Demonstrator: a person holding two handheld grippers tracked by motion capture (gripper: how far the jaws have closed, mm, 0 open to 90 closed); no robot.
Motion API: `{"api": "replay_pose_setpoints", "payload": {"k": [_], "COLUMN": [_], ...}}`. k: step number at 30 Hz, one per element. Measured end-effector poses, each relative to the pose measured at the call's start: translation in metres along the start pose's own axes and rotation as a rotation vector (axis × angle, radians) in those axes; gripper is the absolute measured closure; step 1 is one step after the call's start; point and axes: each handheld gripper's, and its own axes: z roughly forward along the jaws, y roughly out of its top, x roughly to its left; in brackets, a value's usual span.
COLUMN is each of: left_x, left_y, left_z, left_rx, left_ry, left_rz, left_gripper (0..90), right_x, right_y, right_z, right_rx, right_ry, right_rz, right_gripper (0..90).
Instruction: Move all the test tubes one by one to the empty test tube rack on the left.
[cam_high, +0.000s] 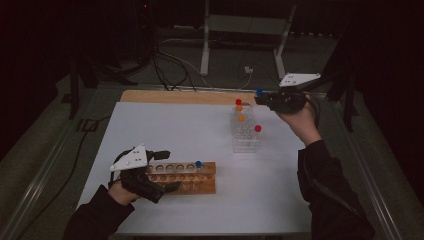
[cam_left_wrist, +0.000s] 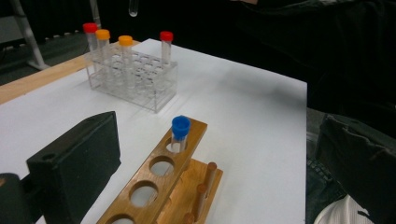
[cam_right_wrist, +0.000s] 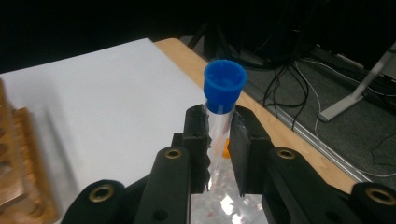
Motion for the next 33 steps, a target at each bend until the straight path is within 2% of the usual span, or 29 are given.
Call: {"api": "replay_pose_setpoints", "payload": {"k": [8,14,16,17,21,24,26,29,30,33], "left_x": [-0.006,-0.01,-0.014,-0.015,-0.022,-0.027,-0.031,-0.036,-0.037,-0.041], "left_y": [0.009,0.016,0.018,0.018,0.022,0.027,0.032,0.039,0.041,0.047], "left_z": [0.009,0.018,0.023,0.026,0.039,0.049,0.057,0.07,0.075,0.09], "left_rx": [0.017,0.012,0.026,0.032,0.054,0.046,0.037,0.027,0.031,0.031], "left_ry": [-0.015,-0.028,-0.024,-0.032,-0.039,-0.04,-0.042,-0.06,-0.064,-0.063], "left_rz": [0.024,0.019,0.025,0.023,0.034,0.038,0.047,0.056,0.065,0.09], "left_gripper": [1.1,1.1,1.2,1.2,1.2,1.2,2.7,5.3,9.2,18.4], "right_x": [0.042,0.072,0.088,0.088,0.107,0.119,0.13,0.138,0.145,0.152], "right_y": [-0.01,-0.024,-0.032,-0.032,-0.042,-0.05,-0.058,-0.063,-0.067,-0.072], "right_z": [-0.009,-0.013,-0.013,-0.013,-0.014,-0.017,-0.018,-0.019,-0.019,-0.019], "right_rx": [0.033,0.069,0.086,0.086,0.115,0.119,0.121,0.124,0.128,0.126], "right_ry": [0.057,0.1,0.124,0.124,0.15,0.178,0.207,0.23,0.248,0.267], "right_rz": [-0.035,-0.057,-0.07,-0.07,-0.092,-0.081,-0.075,-0.071,-0.077,-0.076], "right_gripper": [77.0,77.0,76.9,76.9,76.9,76.9,76.9,77.0,76.9,76.9]}}
